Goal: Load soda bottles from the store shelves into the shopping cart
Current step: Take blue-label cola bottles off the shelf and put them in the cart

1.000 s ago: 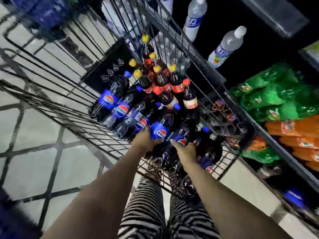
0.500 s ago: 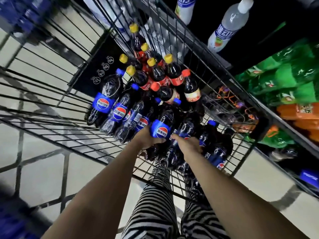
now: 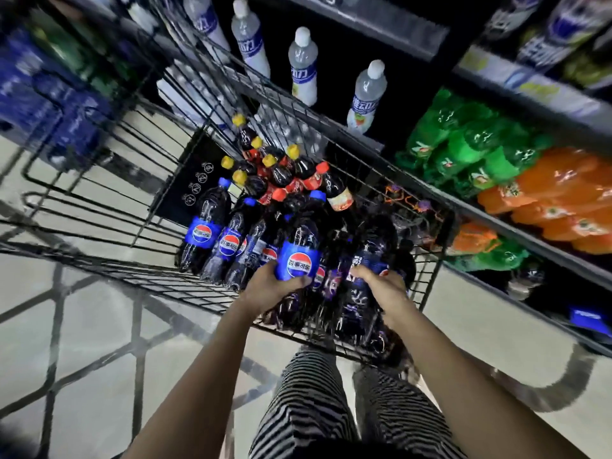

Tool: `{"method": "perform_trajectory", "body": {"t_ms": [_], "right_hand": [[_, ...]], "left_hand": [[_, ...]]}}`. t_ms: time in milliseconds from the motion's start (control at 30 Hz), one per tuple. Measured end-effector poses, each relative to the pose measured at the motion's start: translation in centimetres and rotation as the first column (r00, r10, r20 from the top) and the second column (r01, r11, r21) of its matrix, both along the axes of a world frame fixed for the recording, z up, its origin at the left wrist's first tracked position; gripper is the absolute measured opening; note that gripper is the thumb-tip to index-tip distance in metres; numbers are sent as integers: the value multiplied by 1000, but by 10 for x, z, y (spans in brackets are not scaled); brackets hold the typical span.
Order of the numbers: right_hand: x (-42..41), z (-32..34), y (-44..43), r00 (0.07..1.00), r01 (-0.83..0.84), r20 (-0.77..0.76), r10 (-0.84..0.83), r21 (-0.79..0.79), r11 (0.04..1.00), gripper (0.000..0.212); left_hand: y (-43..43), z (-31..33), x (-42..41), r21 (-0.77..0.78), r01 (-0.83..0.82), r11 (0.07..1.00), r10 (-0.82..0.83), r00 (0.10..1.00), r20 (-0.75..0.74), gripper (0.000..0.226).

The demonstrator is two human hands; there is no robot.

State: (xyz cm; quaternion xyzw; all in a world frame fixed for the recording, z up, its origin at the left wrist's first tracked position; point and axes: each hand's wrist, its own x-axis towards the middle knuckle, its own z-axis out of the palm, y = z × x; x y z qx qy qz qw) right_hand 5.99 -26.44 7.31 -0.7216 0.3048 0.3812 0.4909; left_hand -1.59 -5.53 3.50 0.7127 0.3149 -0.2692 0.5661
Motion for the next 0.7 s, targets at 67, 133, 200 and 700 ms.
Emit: {"method": "perform_trajectory", "body": {"t_ms": [67, 133, 200, 700], "right_hand": [[-5, 13, -26, 998, 15, 55, -16, 10, 1000, 17], [-12, 21, -57, 991, 29, 127, -33, 32, 999, 16], [-21, 29, -96, 984, 54, 165, -61, 49, 997, 28], [-126, 68, -466, 919, 258, 333, -211, -103, 961, 41]], "left_hand": [[-19, 20, -4, 4, -9, 1000, 9, 998, 55, 31], [-45, 37, -8, 9, -5, 1000, 5, 995, 101, 24], [-74, 48, -14, -13, 14, 1000, -12, 991, 136, 36], [-438, 86, -42, -161, 23, 987, 6, 984, 175, 58]]}}
